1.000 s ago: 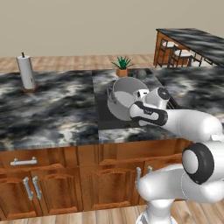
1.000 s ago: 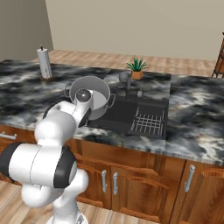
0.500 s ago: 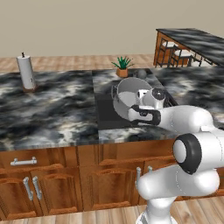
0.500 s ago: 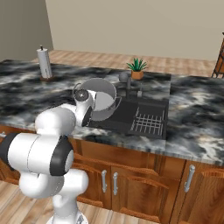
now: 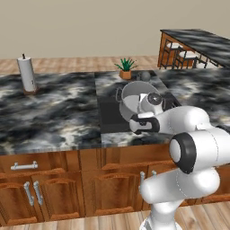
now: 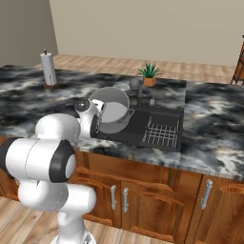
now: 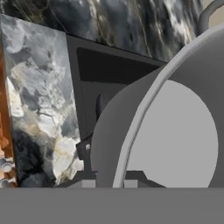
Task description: Move the pot and pan from the stove into the sink.
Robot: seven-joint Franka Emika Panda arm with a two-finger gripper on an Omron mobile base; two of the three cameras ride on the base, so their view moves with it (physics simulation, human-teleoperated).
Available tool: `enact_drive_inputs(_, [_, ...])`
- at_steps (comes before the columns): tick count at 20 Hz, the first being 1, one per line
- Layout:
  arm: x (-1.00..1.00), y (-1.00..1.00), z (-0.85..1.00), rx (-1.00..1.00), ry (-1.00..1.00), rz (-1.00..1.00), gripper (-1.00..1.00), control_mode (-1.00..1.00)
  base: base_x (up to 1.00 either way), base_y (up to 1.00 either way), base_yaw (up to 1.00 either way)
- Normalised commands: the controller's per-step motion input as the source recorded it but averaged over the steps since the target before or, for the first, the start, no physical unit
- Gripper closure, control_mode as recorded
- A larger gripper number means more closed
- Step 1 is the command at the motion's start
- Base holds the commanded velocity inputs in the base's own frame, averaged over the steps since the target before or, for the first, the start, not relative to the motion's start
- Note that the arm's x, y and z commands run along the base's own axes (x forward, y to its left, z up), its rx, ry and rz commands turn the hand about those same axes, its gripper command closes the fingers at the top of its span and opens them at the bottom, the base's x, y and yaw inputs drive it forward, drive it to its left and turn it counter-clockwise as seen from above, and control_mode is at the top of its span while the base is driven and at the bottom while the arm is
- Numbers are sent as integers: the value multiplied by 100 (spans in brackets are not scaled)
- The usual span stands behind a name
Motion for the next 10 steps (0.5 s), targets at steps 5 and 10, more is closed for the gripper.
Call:
enact_drive_inputs(5, [29, 0, 0, 0, 7, -1, 100, -100, 0, 0, 0])
enact_drive_inputs(10, [32, 7, 5, -7, 29, 0, 100, -100, 0, 0, 0])
